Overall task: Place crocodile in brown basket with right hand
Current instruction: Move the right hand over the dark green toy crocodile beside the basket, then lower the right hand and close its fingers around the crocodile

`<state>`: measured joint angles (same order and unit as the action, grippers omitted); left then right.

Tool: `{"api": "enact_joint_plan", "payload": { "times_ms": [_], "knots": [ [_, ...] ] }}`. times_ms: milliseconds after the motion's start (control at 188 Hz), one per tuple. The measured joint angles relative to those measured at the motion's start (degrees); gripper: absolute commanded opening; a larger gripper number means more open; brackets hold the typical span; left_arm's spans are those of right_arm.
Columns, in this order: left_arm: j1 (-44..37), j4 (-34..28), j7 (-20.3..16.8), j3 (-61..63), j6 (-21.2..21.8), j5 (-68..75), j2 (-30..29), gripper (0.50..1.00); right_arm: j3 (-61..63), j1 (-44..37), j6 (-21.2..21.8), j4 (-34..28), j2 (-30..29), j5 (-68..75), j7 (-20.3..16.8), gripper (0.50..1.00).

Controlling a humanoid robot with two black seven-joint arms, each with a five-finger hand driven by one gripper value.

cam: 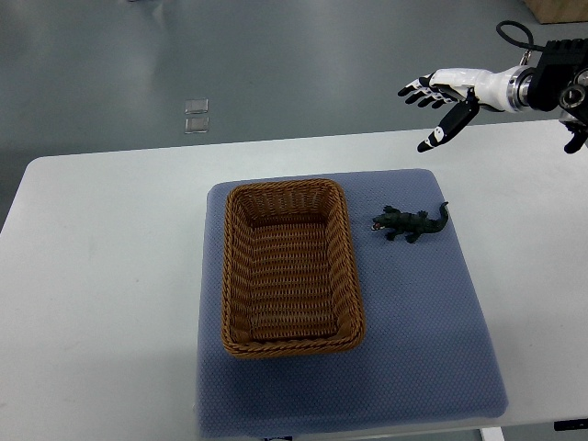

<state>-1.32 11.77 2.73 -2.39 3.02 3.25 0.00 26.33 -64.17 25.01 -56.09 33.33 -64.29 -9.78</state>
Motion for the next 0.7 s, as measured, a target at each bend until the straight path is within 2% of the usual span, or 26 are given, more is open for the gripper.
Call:
{"api": "enact_joint_plan", "payload": {
  "times_ms": [165, 229, 399, 703],
  "knots": [
    [0.0, 0.0, 0.0, 0.0, -0.1, 0.0, 0.0, 1.000, -3.3, 0.6, -2.5, -4.3, 1.6, -1.4, -1.2, 0.893],
    [0.0, 0.0, 0.0, 0.0, -0.1, 0.0, 0.0, 1.000, -4.1, 2.4, -4.6, -5.7, 1.7, -1.5, -1.2, 0.870],
    [0.0, 0.0, 0.0, 0.0, -0.1, 0.0, 0.0, 1.000, -4.7, 7.4, -10.2, -7.4, 0.6, -2.0, -0.9, 0.862],
    [0.0, -0.1, 0.0, -0.1, -0.1, 0.0, 0.0, 1.000, -4.6, 12.6, -13.4, -7.5, -1.0, -3.8, 0.3, 0.862]
  ]
}}
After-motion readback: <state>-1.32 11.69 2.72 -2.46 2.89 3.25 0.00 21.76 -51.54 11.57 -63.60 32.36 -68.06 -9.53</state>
